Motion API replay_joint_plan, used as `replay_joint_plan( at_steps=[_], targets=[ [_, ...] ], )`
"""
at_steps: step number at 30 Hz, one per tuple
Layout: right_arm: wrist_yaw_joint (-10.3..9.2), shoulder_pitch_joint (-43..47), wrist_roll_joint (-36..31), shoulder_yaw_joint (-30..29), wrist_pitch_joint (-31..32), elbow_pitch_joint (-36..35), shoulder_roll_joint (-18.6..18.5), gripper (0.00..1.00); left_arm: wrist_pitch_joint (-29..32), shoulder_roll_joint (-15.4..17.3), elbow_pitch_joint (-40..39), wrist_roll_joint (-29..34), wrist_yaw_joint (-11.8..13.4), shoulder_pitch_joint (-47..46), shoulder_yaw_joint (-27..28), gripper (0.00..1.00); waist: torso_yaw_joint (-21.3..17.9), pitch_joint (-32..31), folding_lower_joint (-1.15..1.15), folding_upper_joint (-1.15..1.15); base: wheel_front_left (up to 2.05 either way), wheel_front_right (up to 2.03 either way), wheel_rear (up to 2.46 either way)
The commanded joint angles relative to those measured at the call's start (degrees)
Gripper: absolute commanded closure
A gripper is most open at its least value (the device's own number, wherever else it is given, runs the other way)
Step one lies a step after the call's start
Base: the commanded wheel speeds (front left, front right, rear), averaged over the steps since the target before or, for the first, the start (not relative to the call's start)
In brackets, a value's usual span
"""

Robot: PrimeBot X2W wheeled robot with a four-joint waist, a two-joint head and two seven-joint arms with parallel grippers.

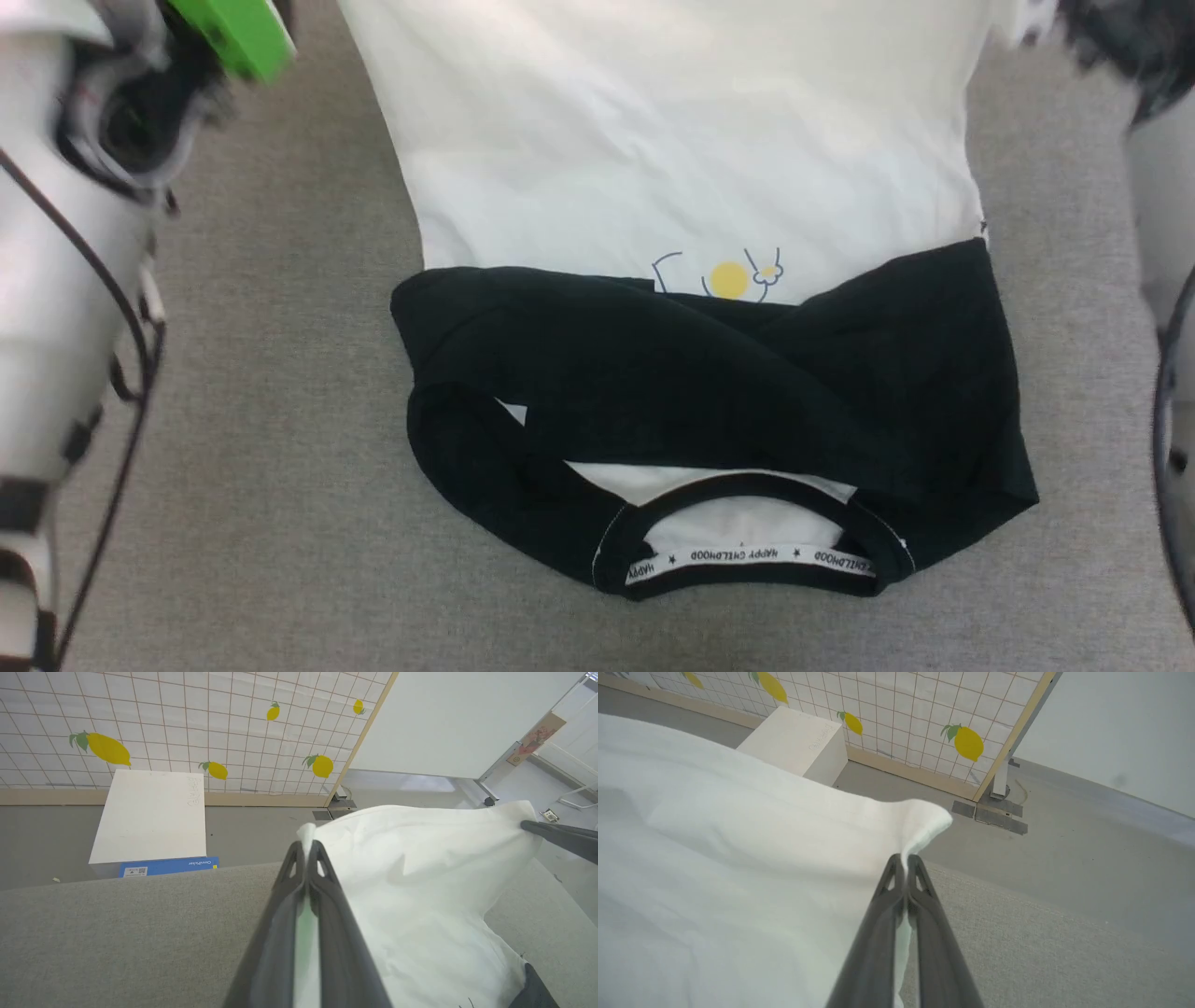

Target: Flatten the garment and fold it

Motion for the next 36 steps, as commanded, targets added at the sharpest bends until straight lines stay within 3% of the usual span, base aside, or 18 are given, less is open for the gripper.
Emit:
replay_joint_plan(
  at_steps=[1,10,18,27,36],
  targets=[
    [-0.08,2.55,1.35,0.73,-0.50,-0.01,-0.53,1.00,-1.21,0.10,-0.62,-0.96,-0.13,2.33,-0.76,1.00,0.70,-5.73,0.00,0.00,0.00,0.00,0.00],
    [-0.08,20.22,10.86,2.80,-1.76,-6.10,-4.03,1.00,-7.82,1.49,-6.48,-5.70,-0.13,15.98,-4.91,1.00,0.83,-16.56,0.00,0.00,0.00,0.00,0.00],
    [-0.08,35.25,16.73,-0.18,-1.16,-14.20,-5.45,1.00,-12.92,3.22,-11.87,-8.53,0.00,28.79,-6.03,1.00,0.69,-21.79,0.00,0.00,0.00,0.00,0.00],
    [-0.08,47.93,17.87,-5.64,0.60,-21.86,-4.24,1.00,-17.54,2.78,-17.68,-11.87,1.83,41.56,-6.61,1.00,0.72,-23.12,0.00,0.00,0.00,0.00,0.00],
    [-0.08,56.78,16.48,-10.36,2.32,-25.26,-1.88,1.00,-19.88,1.78,-17.19,-15.24,2.40,50.15,-7.20,1.00,0.37,-23.25,0.00,0.00,0.00,0.00,0.00]
  ],
)
